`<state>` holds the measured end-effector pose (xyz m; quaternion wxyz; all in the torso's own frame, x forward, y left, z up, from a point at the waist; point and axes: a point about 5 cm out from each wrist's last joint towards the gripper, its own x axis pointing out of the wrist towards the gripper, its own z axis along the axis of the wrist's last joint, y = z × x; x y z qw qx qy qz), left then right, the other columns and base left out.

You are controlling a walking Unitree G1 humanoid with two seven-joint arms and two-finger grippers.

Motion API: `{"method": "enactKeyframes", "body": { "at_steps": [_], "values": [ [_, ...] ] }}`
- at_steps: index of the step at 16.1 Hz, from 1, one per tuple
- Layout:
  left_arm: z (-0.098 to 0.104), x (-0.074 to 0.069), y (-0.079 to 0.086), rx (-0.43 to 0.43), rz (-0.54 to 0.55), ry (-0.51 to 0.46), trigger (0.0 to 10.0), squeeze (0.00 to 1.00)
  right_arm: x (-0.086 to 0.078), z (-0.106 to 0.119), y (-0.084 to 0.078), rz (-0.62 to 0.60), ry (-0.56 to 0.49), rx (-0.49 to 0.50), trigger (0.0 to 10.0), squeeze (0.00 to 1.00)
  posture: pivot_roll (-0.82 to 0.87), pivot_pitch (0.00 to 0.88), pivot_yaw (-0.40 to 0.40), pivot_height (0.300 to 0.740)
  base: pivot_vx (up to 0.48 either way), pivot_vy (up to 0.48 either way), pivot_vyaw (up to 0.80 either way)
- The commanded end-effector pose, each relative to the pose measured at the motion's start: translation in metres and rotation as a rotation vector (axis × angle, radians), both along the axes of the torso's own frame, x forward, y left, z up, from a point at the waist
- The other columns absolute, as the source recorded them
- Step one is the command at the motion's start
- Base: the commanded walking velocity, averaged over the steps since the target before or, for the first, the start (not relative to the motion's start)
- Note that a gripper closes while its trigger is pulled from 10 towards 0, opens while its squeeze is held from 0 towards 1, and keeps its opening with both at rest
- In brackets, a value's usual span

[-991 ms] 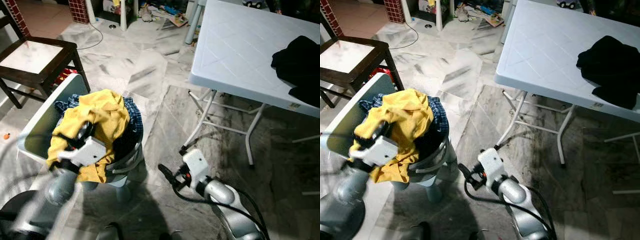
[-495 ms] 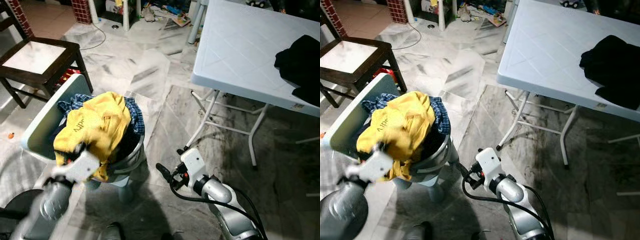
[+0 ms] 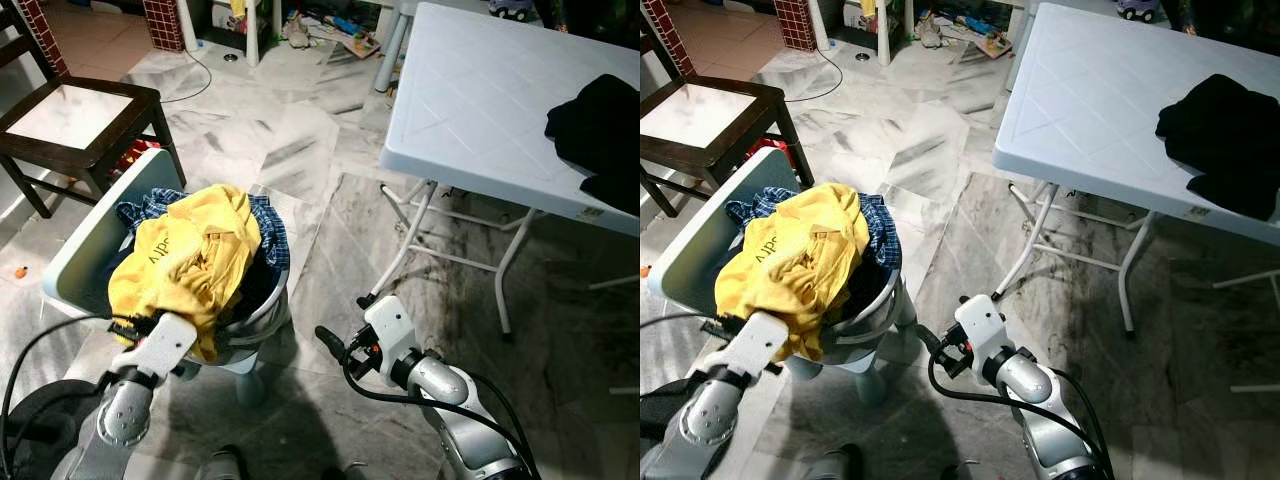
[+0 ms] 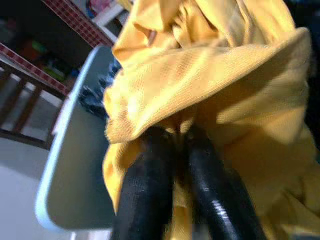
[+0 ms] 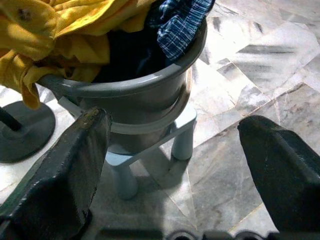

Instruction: Hang hanger

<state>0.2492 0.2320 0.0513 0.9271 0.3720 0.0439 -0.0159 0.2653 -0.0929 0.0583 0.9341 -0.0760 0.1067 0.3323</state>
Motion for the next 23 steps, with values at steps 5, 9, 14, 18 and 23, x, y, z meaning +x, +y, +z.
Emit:
{"method": "enactKeyframes", "body": {
  "at_steps": [5,9,14,18,23],
  "values": [
    [0.024,0.0,-0.01,0.154,-0.088,-0.11,10.0,0.0,-0.004,-0.004,-0.002,0.001,0.016,-0.006,10.0,0.0,0.0,0.16,-0.112,0.74,0.0,0.0,0.0],
    [0.025,-0.001,-0.012,0.166,-0.093,-0.068,10.0,0.0,-0.006,-0.005,-0.002,-0.003,0.023,-0.003,10.0,0.0,-0.01,0.165,-0.104,0.74,0.0,0.0,0.0],
    [0.005,-0.021,-0.005,0.033,0.0,0.053,10.0,1.0,-0.006,-0.006,-0.002,-0.004,0.028,-0.004,10.0,0.0,0.0,0.171,-0.106,0.74,0.0,0.0,0.0],
    [0.01,-0.026,-0.012,0.099,-0.056,0.056,10.0,0.0,-0.006,-0.006,-0.002,0.002,0.028,-0.006,10.0,0.0,0.0,0.172,-0.109,0.74,0.0,0.0,0.0],
    [0.024,-0.023,-0.032,0.102,-0.158,0.022,10.0,0.0,-0.007,-0.007,-0.001,0.004,0.032,-0.006,10.0,0.0,0.0,0.174,-0.104,0.74,0.0,0.0,0.0]
  ]
}}
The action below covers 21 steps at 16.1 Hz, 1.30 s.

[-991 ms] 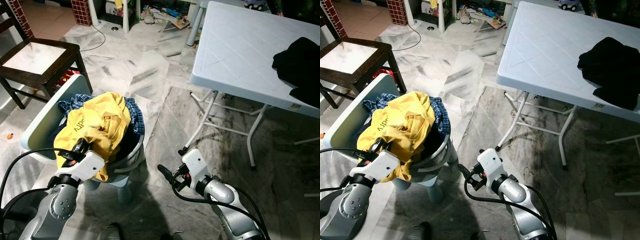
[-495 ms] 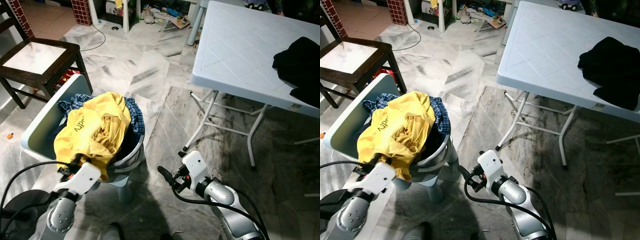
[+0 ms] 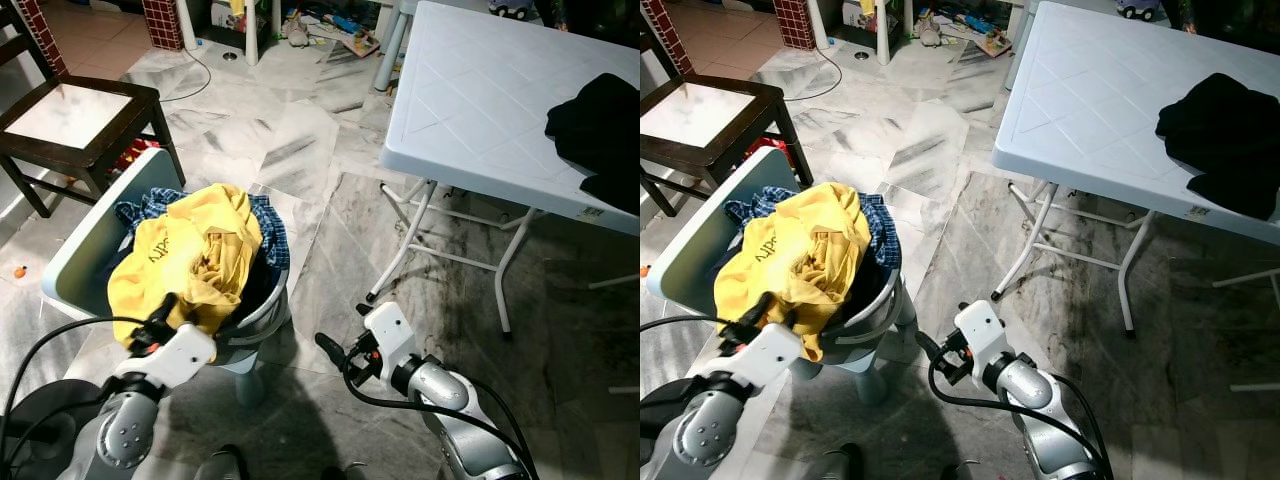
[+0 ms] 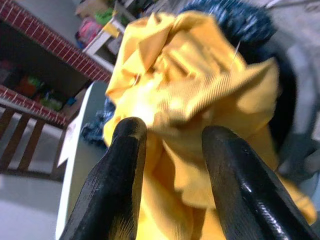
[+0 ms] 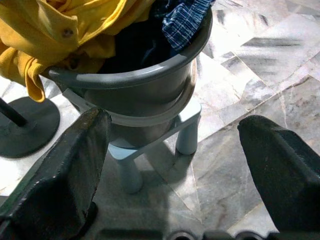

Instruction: Hang hanger

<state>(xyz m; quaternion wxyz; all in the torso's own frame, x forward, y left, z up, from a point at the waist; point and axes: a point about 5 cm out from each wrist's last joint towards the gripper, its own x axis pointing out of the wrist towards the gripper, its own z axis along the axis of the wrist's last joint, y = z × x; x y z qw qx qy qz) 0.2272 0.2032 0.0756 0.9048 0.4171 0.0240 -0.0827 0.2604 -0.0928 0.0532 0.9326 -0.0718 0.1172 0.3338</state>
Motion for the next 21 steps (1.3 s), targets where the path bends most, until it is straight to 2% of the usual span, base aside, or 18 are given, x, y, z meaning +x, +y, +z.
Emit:
{"method": "enactKeyframes", "body": {
  "at_steps": [1,2,3,5,6,9,10,11,15,18,21],
  "values": [
    [-0.004,-0.003,-0.007,-0.012,-0.034,0.054,10.0,0.0,-0.002,-0.002,-0.002,0.0,0.009,-0.006,10.0,0.0,-0.01,0.173,-0.101,0.74,0.0,0.0,0.0],
    [-0.005,-0.003,-0.006,-0.019,-0.034,0.065,10.0,0.0,-0.002,-0.002,-0.002,-0.001,0.009,-0.006,10.0,0.0,-0.01,0.173,-0.098,0.74,0.0,0.0,0.0],
    [-0.015,-0.011,-0.005,-0.021,-0.051,0.105,10.0,0.0,-0.002,-0.002,-0.003,-0.007,0.009,-0.006,10.0,0.0,-0.01,0.172,-0.094,0.74,0.0,0.0,0.0],
    [-0.02,-0.018,-0.005,-0.035,-0.059,0.128,10.0,0.0,-0.002,-0.002,-0.003,-0.01,0.009,-0.006,10.0,0.0,-0.01,0.173,-0.092,0.74,0.0,0.0,0.0],
    [-0.024,-0.02,-0.006,-0.075,-0.057,0.145,10.0,1.0,-0.003,-0.002,-0.003,-0.013,0.009,-0.005,10.0,0.0,-0.01,0.172,-0.091,0.74,0.0,0.0,0.0],
    [-0.03,-0.017,-0.004,-0.068,-0.045,0.151,10.0,1.0,-0.004,-0.003,-0.002,-0.009,0.011,-0.006,10.0,0.0,-0.01,0.171,-0.093,0.74,0.0,0.0,0.0],
    [-0.029,-0.011,-0.006,-0.07,-0.044,0.135,10.0,0.03,-0.003,-0.003,-0.002,-0.008,0.011,-0.006,10.0,0.0,-0.01,0.168,-0.095,0.74,0.0,0.0,0.0],
    [-0.027,-0.007,-0.007,-0.077,-0.043,0.119,10.0,0.0,-0.002,-0.003,-0.002,-0.008,0.01,-0.006,10.0,0.0,-0.01,0.167,-0.096,0.74,0.0,0.0,0.0],
    [-0.013,0.019,-0.02,-0.115,-0.065,0.055,10.0,0.0,-0.001,-0.002,0.0,-0.003,0.006,-0.003,10.0,0.0,-0.02,0.163,-0.094,0.74,0.0,0.0,0.0],
    [-0.011,0.029,-0.024,-0.123,-0.054,0.044,10.0,0.0,-0.001,-0.002,0.0,-0.012,0.005,-0.001,10.0,0.0,-0.03,0.161,-0.087,0.74,0.0,0.0,0.0],
    [-0.005,0.031,-0.024,-0.133,-0.033,0.023,10.0,0.0,-0.002,-0.002,-0.001,-0.021,0.005,-0.002,10.0,0.0,-0.03,0.161,-0.083,0.74,0.0,0.0,0.0]
  ]
}}
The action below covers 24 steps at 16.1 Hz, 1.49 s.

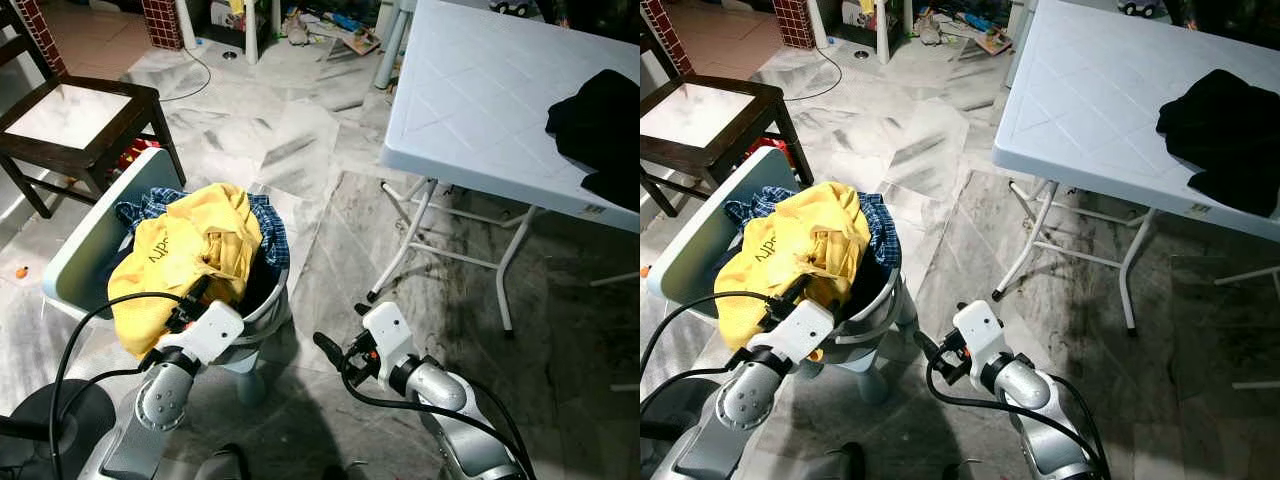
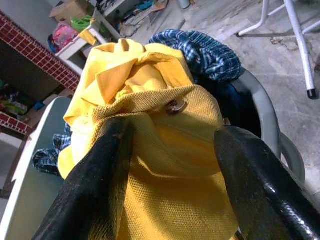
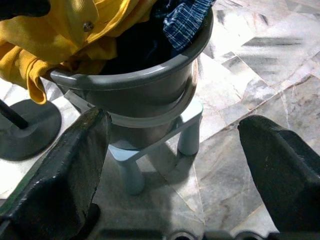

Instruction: Hang hanger

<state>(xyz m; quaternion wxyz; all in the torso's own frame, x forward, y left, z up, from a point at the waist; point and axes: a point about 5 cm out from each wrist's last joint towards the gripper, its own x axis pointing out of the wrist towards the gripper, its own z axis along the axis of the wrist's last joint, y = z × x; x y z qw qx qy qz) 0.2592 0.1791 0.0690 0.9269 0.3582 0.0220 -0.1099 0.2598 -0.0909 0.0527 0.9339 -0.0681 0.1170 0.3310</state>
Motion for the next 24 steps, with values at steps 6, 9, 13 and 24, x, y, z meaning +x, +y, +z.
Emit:
{"method": "enactKeyframes", "body": {
  "at_steps": [6,9,13,24],
  "values": [
    [0.015,0.001,-0.001,0.025,0.0,-0.107,10.0,0.0,0.0,-0.001,0.0,-0.009,0.001,-0.004,10.0,0.0,-0.02,0.16,-0.082,0.74,0.0,0.0,0.0],
    [0.006,-0.008,0.004,0.049,0.011,-0.085,10.0,0.0,0.001,-0.001,0.0,-0.007,0.001,-0.006,10.0,0.0,-0.02,0.16,-0.085,0.74,0.0,0.0,0.0],
    [-0.014,-0.03,0.021,0.003,0.114,0.014,10.0,0.0,0.001,-0.001,-0.002,-0.009,0.004,-0.009,10.0,0.0,-0.02,0.164,-0.087,0.74,0.0,0.0,0.0],
    [-0.021,0.001,0.027,-0.123,0.233,0.059,10.0,0.0,0.002,-0.001,-0.005,-0.009,-0.001,-0.02,10.0,0.0,-0.04,0.15,-0.085,0.74,0.0,0.0,0.0]
  ]
}}
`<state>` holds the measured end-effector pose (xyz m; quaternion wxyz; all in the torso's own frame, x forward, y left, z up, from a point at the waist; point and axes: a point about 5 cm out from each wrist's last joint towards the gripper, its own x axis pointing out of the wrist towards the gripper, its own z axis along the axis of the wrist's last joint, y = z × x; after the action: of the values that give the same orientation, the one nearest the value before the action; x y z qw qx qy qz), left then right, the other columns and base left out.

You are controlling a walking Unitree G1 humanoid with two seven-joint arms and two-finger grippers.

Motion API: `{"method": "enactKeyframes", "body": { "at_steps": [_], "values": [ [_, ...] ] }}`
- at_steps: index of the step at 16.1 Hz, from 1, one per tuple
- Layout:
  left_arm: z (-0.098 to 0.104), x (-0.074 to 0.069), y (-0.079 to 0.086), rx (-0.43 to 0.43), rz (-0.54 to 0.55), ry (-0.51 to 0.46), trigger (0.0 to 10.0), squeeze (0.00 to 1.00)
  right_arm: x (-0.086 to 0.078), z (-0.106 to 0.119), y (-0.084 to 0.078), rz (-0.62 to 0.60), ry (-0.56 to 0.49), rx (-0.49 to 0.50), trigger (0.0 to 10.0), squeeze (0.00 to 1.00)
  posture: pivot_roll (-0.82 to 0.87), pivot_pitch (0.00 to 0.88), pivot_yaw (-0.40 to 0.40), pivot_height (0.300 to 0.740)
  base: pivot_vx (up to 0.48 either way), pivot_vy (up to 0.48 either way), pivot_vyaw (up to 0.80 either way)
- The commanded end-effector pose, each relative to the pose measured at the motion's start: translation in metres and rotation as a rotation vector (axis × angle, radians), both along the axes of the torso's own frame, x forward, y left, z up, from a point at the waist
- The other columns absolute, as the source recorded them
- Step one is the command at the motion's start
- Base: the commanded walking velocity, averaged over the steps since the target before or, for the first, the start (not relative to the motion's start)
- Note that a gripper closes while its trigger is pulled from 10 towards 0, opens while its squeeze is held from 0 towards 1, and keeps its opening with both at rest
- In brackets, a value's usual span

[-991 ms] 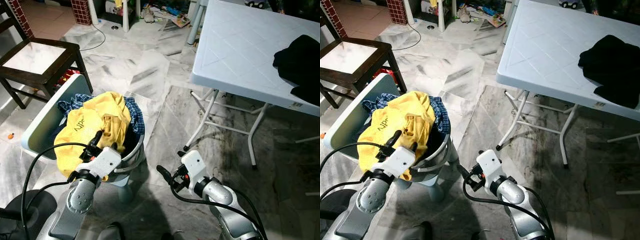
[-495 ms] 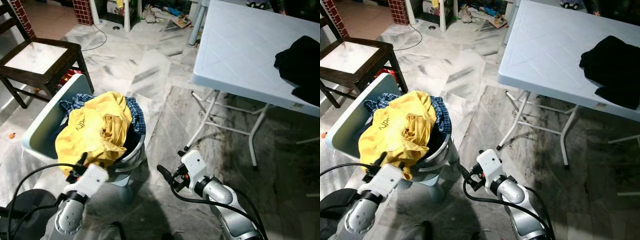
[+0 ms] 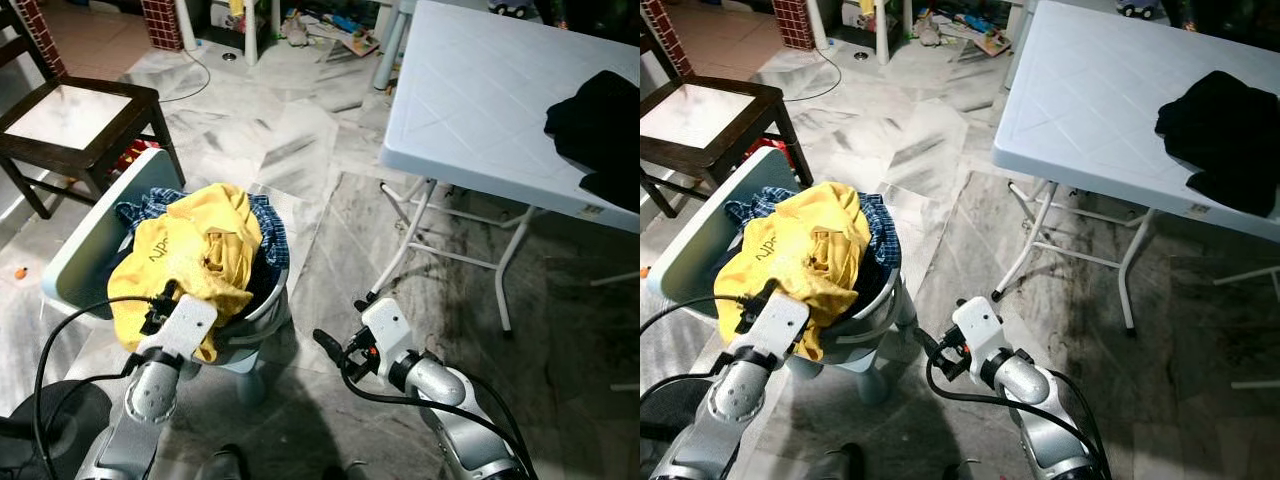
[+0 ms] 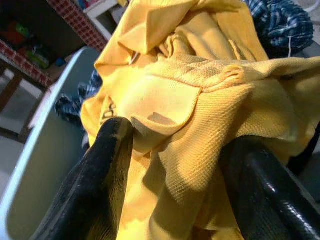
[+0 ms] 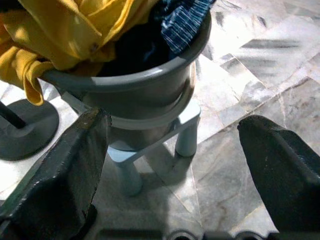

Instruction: Hang hanger

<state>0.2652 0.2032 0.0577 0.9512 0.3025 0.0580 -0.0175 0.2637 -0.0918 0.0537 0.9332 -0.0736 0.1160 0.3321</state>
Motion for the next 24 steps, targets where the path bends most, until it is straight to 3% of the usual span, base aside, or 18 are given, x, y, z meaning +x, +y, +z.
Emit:
{"method": "enactKeyframes", "body": {
  "at_steps": [1,2,5,8,10,12,13,15,17,19,21,24],
  "values": [
    [-0.011,-0.005,0.003,-0.032,0.032,0.053,10.0,0.0,-0.002,-0.002,-0.004,-0.014,0.004,-0.01,10.0,0.0,-0.04,0.15,-0.085,0.74,0.0,0.0,0.0],
    [-0.017,-0.005,0.004,-0.085,0.071,0.095,10.0,0.0,-0.003,-0.003,-0.003,-0.015,0.004,-0.009,10.0,0.0,-0.04,0.15,-0.085,0.74,0.0,0.0,0.0],
    [-0.02,-0.004,0.005,-0.13,0.105,0.113,10.0,0.0,-0.003,-0.003,-0.003,-0.017,0.004,-0.008,10.0,0.0,-0.04,0.147,-0.083,0.74,0.0,0.0,0.0],
    [-0.021,-0.005,0.002,-0.139,0.085,0.112,10.0,0.0,-0.002,-0.004,-0.004,-0.018,0.006,-0.014,10.0,0.0,-0.04,0.148,-0.085,0.74,0.0,0.0,0.0],
    [-0.01,-0.001,-0.008,-0.11,0.037,0.071,10.0,0.0,-0.002,-0.003,-0.005,-0.016,0.006,-0.018,10.0,0.0,-0.04,0.146,-0.092,0.74,0.0,0.0,0.0],
    [-0.005,-0.007,-0.014,-0.074,-0.015,0.064,10.0,0.0,-0.002,-0.003,-0.006,-0.016,0.006,-0.019,10.0,0.0,-0.05,0.147,-0.093,0.74,0.0,0.0,0.0],
    [-0.009,-0.022,-0.014,-0.049,-0.039,0.077,10.0,0.0,-0.002,-0.003,-0.007,-0.018,0.006,-0.022,10.0,0.0,-0.04,0.151,-0.093,0.74,0.0,0.0,0.0],
    [-0.016,-0.039,-0.008,-0.032,-0.042,0.114,10.0,0.0,-0.003,-0.004,-0.008,-0.017,0.008,-0.025,10.0,0.0,-0.04,0.155,-0.094,0.74,0.0,0.0,0.0],
    [-0.016,-0.043,-0.007,-0.012,-0.048,0.116,10.0,0.0,-0.003,-0.004,-0.007,-0.012,0.013,-0.026,10.0,0.0,-0.03,0.157,-0.1,0.74,0.0,0.0,0.0],
    [-0.012,-0.041,-0.009,0.02,-0.074,0.087,10.0,0.0,-0.003,-0.005,-0.005,0.0,0.015,-0.027,10.0,0.0,-0.03,0.158,-0.104,0.74,0.0,0.0,0.0],
    [-0.012,-0.023,-0.009,0.032,-0.068,0.057,10.0,0.0,0.0,-0.004,-0.005,0.004,0.011,-0.032,10.0,0.0,-0.03,0.153,-0.106,0.74,0.0,0.0,0.0],
    [-0.009,-0.009,-0.008,0.025,-0.059,0.056,10.0,0.0,0.0,-0.003,-0.006,0.001,0.01,-0.035,10.0,0.0,-0.04,0.151,-0.1,0.74,0.0,0.0,0.0]
  ]
}}
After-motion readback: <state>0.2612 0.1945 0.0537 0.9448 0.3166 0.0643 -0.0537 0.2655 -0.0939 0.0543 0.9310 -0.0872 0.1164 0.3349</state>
